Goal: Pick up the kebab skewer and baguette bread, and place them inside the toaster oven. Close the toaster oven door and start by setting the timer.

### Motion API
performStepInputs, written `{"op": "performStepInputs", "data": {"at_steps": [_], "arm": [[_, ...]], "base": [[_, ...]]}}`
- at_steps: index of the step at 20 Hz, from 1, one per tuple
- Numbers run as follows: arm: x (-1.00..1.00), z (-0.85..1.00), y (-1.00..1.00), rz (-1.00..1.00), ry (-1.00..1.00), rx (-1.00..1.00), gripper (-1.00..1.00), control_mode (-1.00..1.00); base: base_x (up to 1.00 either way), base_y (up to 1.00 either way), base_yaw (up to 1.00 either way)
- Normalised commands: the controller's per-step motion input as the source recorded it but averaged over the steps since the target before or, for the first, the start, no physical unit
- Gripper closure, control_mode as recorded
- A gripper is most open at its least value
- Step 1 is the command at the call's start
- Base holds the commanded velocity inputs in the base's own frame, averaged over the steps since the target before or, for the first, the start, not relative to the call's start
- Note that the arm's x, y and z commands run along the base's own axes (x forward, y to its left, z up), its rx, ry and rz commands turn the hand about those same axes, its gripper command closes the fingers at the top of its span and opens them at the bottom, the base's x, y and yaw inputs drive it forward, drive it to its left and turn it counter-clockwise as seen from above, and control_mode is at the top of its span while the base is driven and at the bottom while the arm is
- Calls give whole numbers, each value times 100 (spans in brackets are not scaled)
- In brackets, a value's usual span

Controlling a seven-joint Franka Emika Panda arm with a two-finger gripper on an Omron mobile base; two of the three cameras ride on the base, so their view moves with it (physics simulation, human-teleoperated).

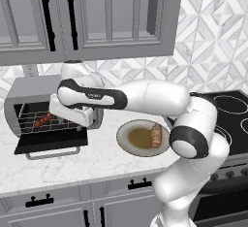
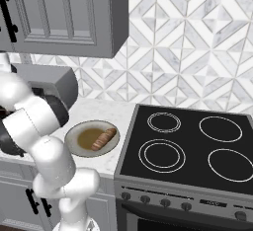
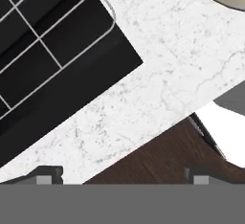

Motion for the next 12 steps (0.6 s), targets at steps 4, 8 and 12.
{"op": "performStepInputs", "data": {"at_steps": [4,8,12], "arm": [[-39,4,-100,4,13,-4,-100,-100],[-41,0,-100,5,7,-1,-100,-100],[-19,-6,-100,7,0,-3,-100,-100]], "base": [[0,0,0],[0,0,0],[0,0,0]]}}
